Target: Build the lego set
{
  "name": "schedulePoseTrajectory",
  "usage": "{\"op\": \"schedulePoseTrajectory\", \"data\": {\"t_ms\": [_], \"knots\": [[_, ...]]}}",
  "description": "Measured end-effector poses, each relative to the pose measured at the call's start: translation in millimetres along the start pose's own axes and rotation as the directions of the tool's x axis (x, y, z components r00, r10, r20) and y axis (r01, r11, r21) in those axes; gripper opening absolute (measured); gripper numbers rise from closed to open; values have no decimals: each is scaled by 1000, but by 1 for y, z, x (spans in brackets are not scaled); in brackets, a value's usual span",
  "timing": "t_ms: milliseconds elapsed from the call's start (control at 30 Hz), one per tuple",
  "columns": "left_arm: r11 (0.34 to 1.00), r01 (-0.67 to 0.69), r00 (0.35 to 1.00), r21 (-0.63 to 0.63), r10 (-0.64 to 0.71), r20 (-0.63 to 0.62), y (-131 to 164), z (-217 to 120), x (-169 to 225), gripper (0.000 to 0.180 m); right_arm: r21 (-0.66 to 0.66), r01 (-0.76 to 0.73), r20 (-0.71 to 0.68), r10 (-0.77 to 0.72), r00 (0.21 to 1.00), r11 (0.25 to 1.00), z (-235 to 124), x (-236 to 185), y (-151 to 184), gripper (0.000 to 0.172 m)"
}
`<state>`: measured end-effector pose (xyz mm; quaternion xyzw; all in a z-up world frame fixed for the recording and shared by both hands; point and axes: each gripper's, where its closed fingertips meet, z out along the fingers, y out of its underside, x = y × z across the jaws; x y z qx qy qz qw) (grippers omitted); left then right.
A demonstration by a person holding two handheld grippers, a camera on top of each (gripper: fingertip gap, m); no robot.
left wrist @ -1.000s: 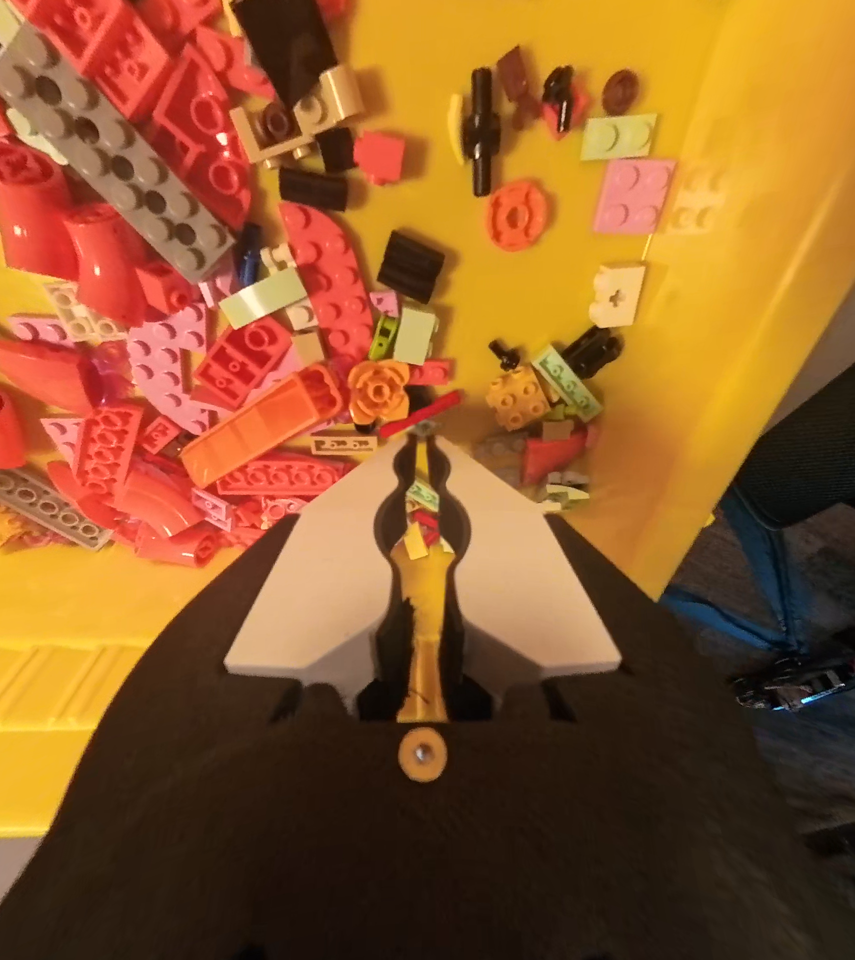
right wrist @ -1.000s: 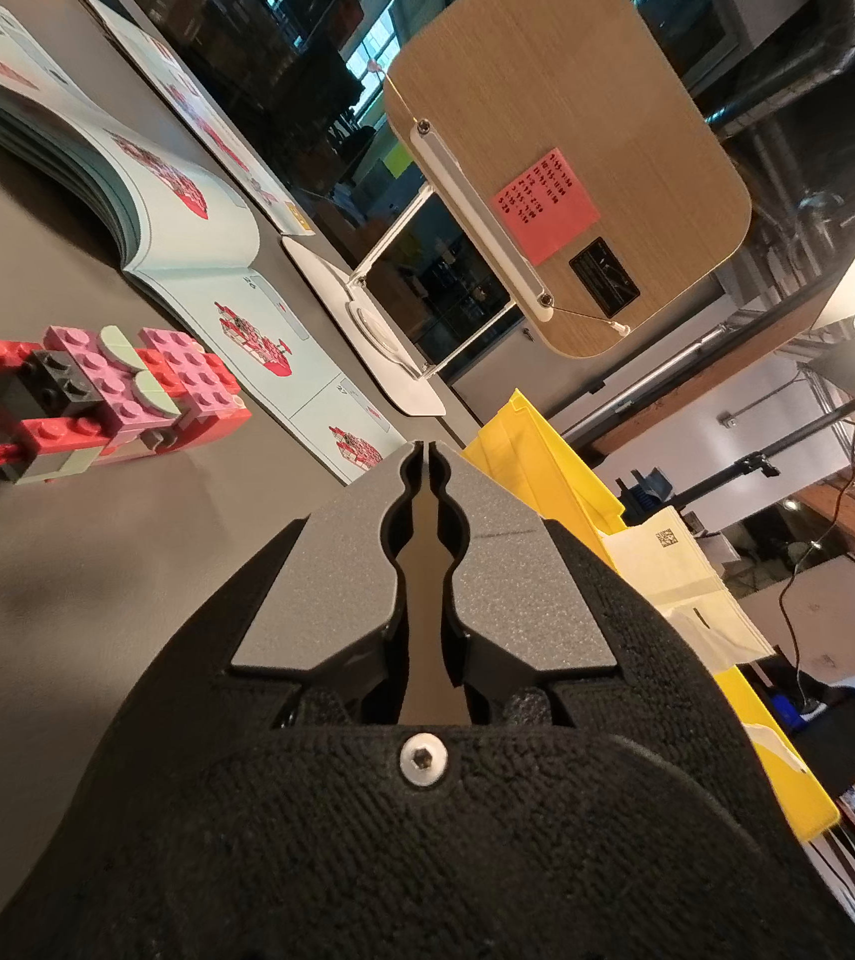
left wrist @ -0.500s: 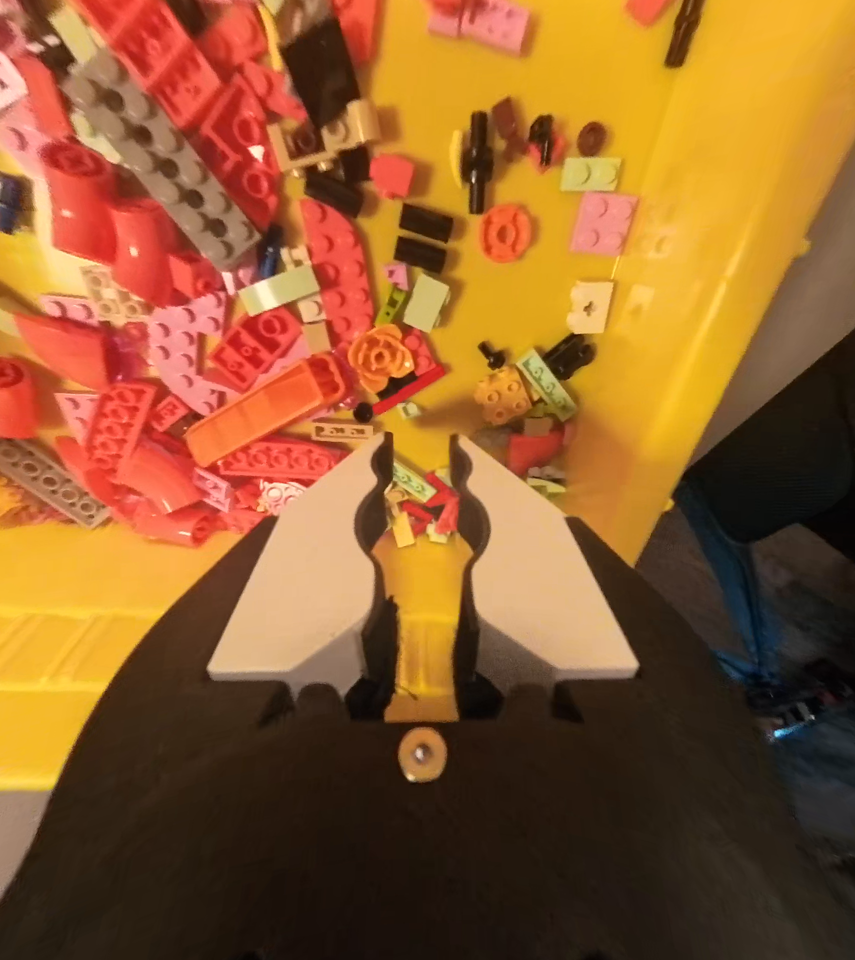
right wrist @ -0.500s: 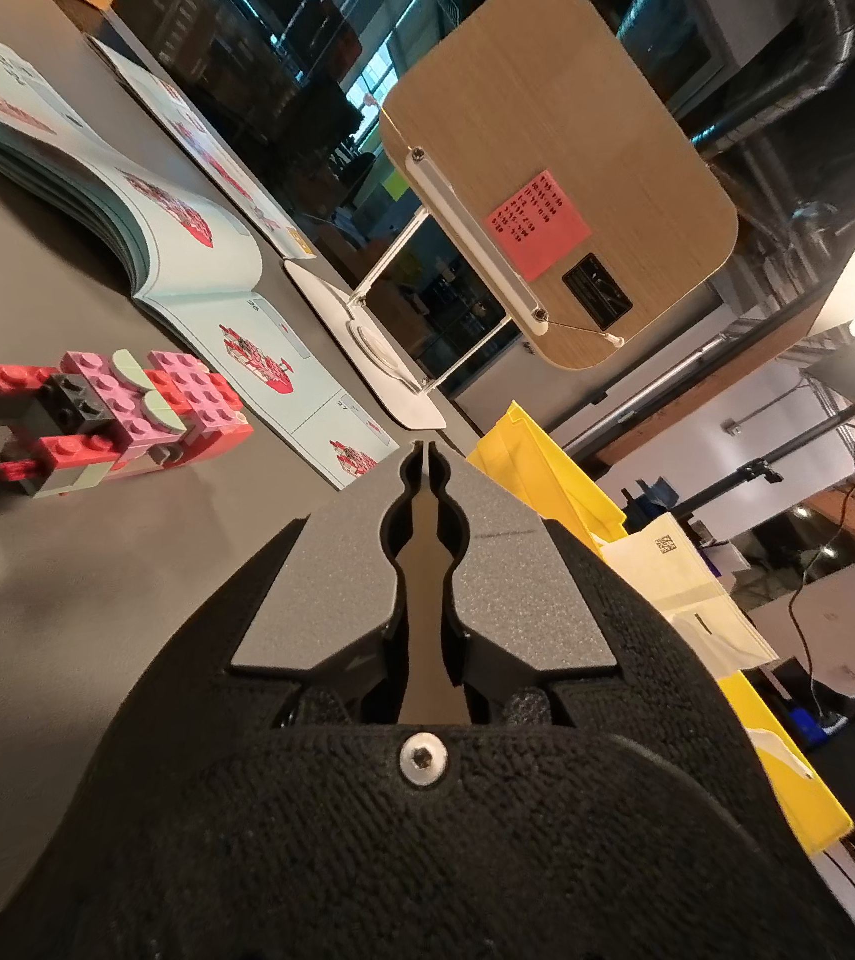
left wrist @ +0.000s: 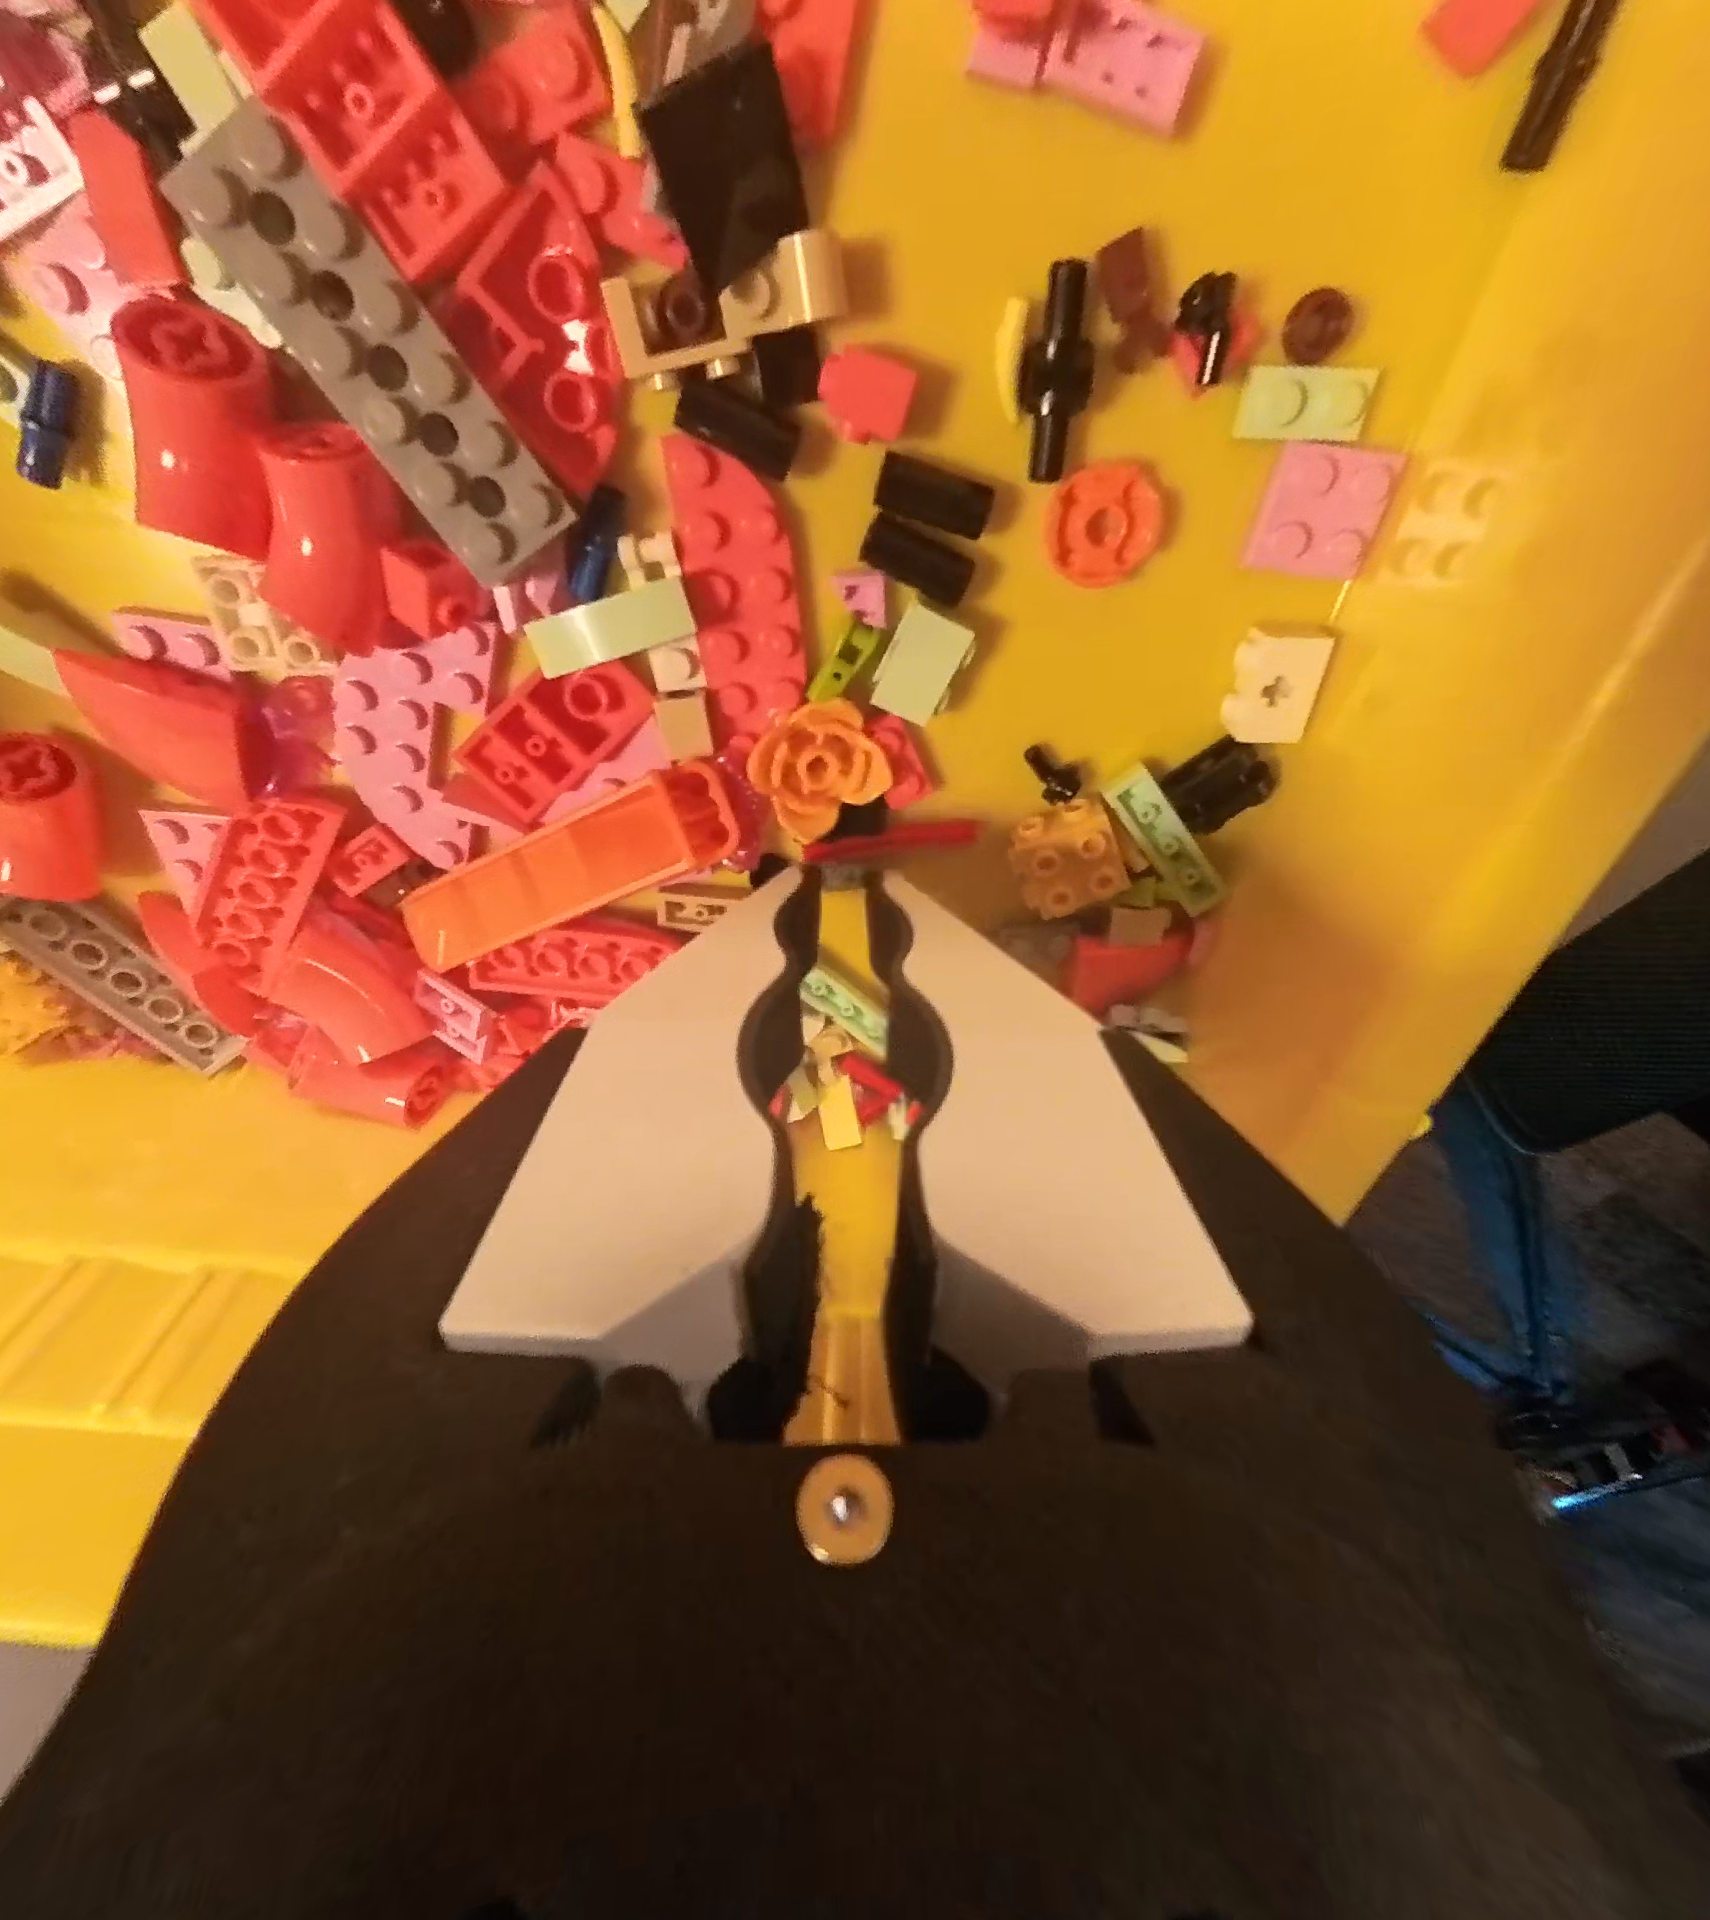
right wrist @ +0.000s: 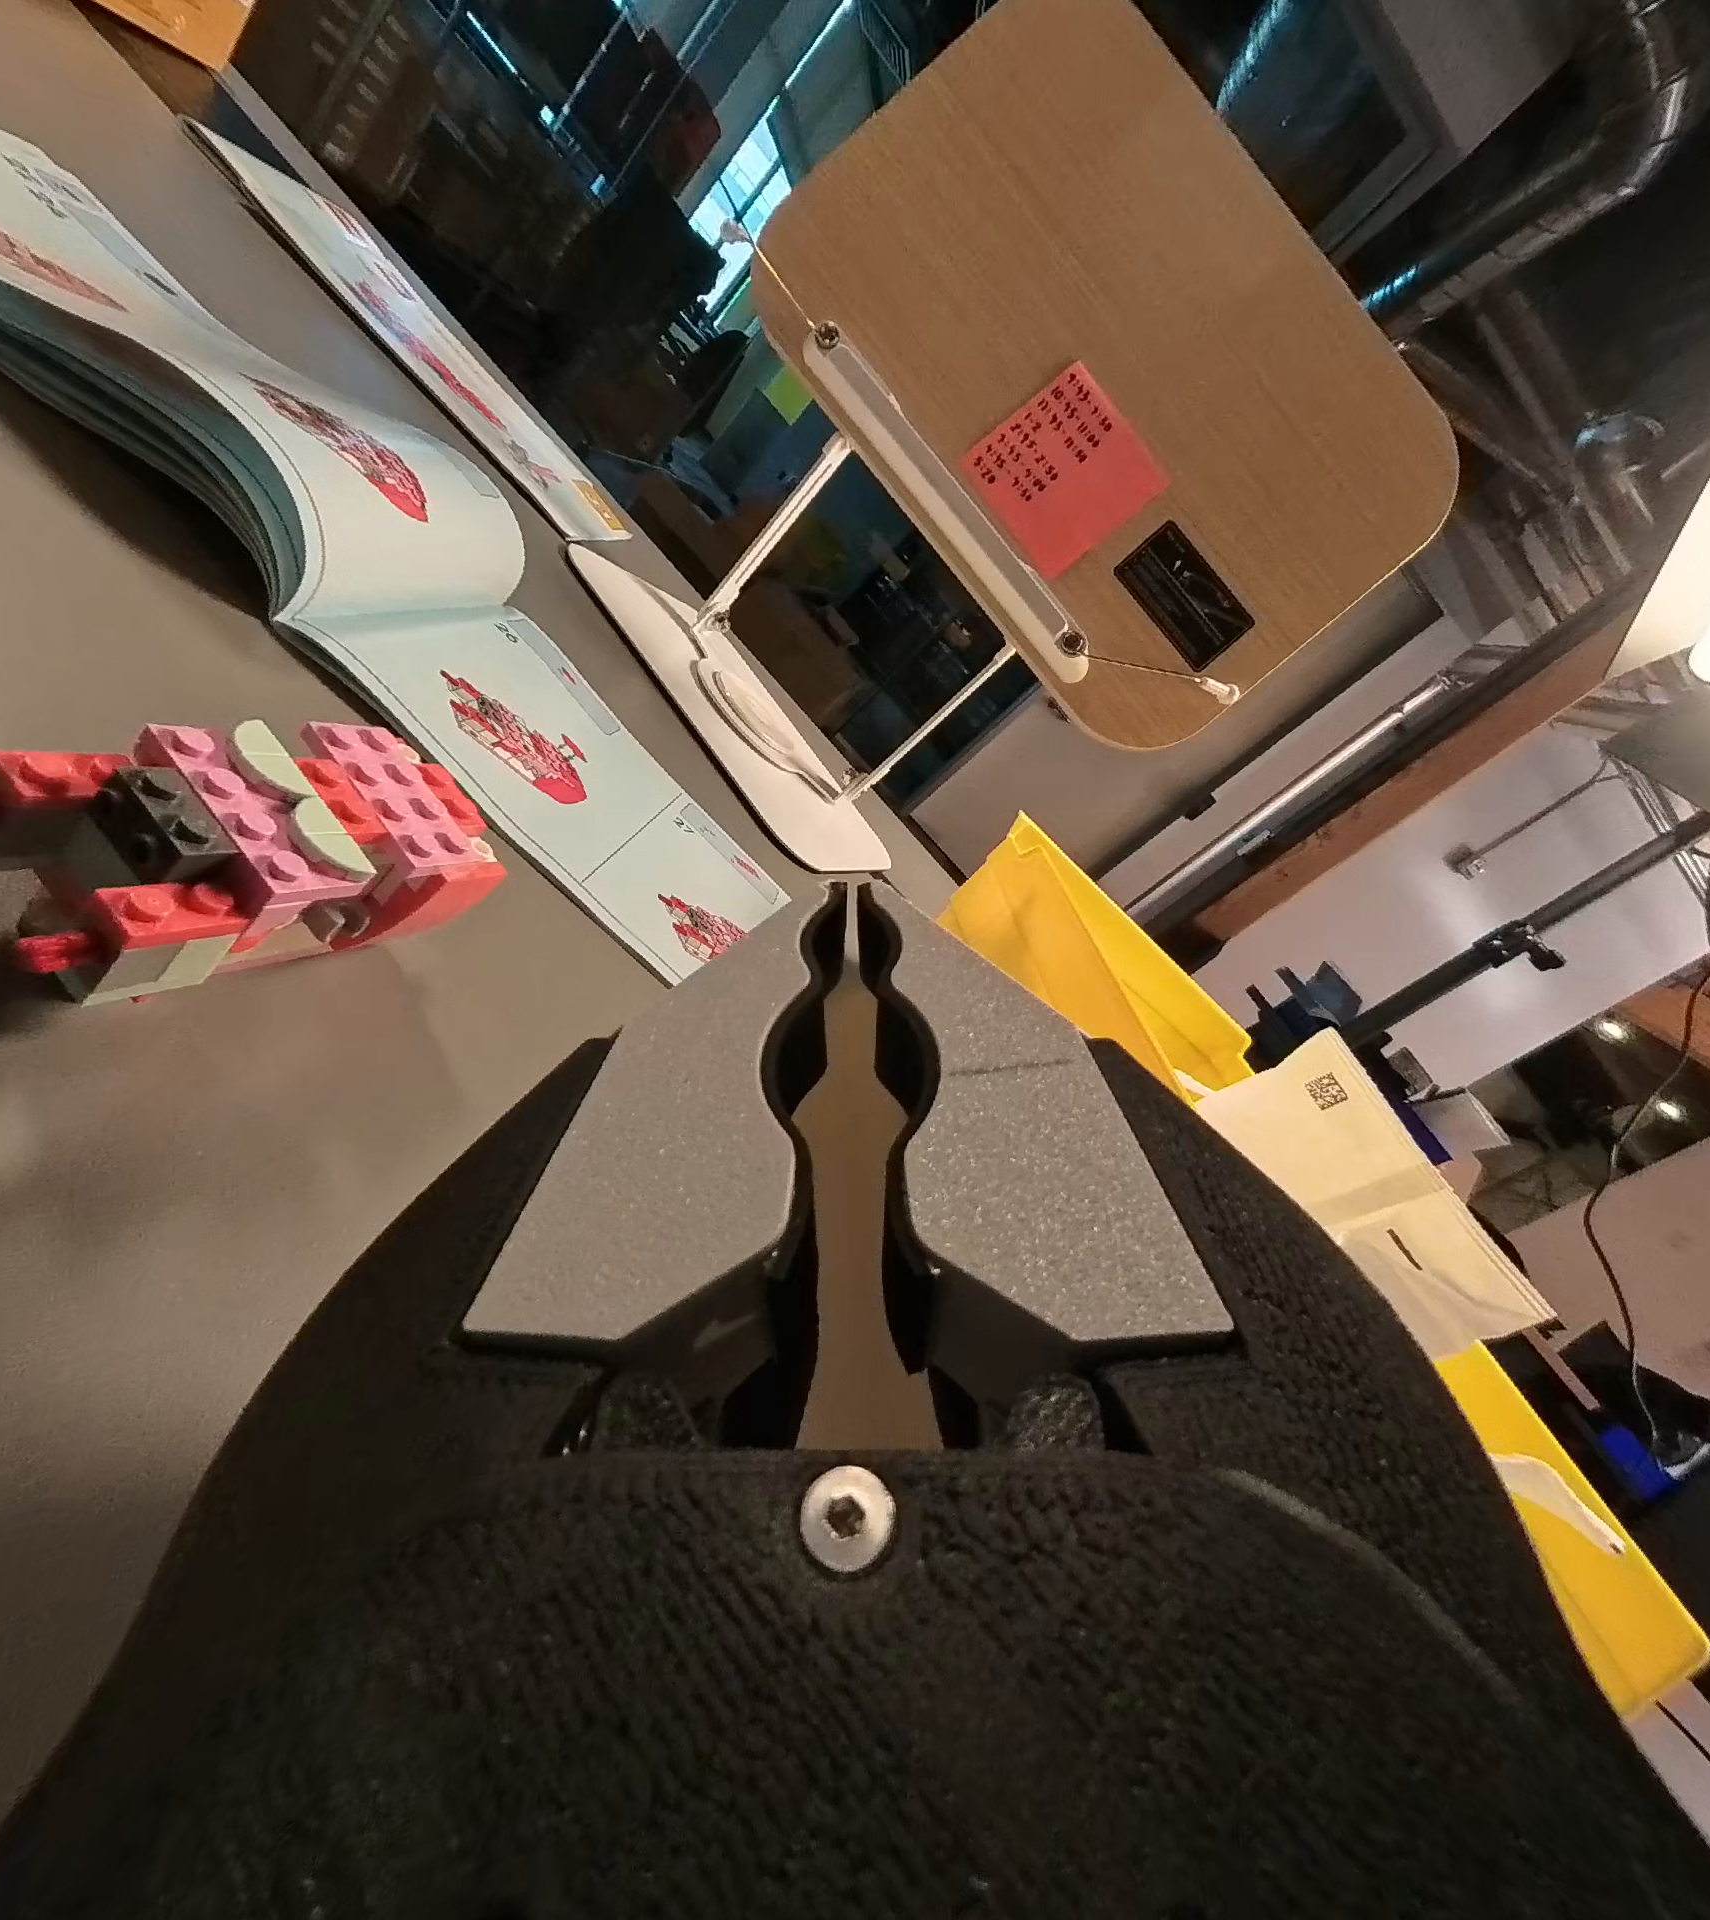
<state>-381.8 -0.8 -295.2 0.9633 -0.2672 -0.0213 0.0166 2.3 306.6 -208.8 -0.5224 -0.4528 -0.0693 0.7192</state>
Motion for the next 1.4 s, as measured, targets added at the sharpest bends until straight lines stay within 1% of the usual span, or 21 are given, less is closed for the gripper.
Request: {"op": "schedulePoseTrajectory", "data": {"t_ms": [233,333,433,500,567,633,733,800,867,933,1000,1067,1167,1233,1267,1300,1333,1367,1400], "knots": [[1000,-11,1000,0,11,28,2,0,-1,7,4,-7,-3,7,1000,1000,-1,1,-1,0],[1000,-5,997,-6,6,75,7,-7,-8,7,8,-10,-1,10,1000,1000,-1,1,-1,0],[998,6,992,57,-13,125,3,-25,-15,7,14,-14,1,14,1000,1000,-1,1,-3,0],[990,9,985,139,-32,170,-8,-44,-20,7,25,-18,-1,18,1000,1000,-2,1,-6,0],[963,19,972,268,-81,222,-30,-67,-23,7,39,-24,-9,25,1000,999,-4,4,-9,0],[923,-8,963,385,-97,253,-58,-89,-14,7,53,-36,-14,37,999,998,-5,6,-11,0],[882,-97,932,461,-82,354,-96,-118,4,7,70,-52,-8,53,999,996,-8,7,-14,0],[843,-168,920,511,-52,388,-128,-133,24,7,83,-70,0,70,998,994,-9,7,-15,0],[773,-231,924,590,-16,383,-169,-145,53,7,90,-100,12,99,995,991,-10,7,-15,0],[676,-302,926,672,40,376,-212,-151,86,7,109,-140,29,137,990,984,-12,7,-17,0],[577,-344,926,741,80,368,-251,-150,113,7,138,-197,62,190,980,971,-15,6,-22,0],[508,-335,938,794,104,329,-285,-141,131,7,162,-230,100,216,971,959,-17,3,-27,1],[412,-246,966,878,173,189,-323,-128,155,7,216,-290,214,244,946,932,-23,-9,-40,4],[350,-170,976,921,191,107,-339,-126,161,7,255,-373,328,283,901,892,-30,-16,-55,6],[308,-127,973,943,222,58,-343,-129,165,6,256,-441,410,316,856,861,-34,-20,-63,6],[252,-88,963,964,268,18,-345,-133,171,7,218,-540,515,374,771,813,-38,-26,-71,5],[188,-63,954,980,301,3,-346,-139,173,6,134,-654,627,447,638,745,-42,-31,-79,4],[127,-53,950,990,313,11,-347,-143,172,7,-6,-754,707,536,461,656,-43,-34,-84,2],[67,-57,945,996,326,32,-346,-147,172,6,-171,-811,741,616,267,559,-42,-38,-86,3]]}}
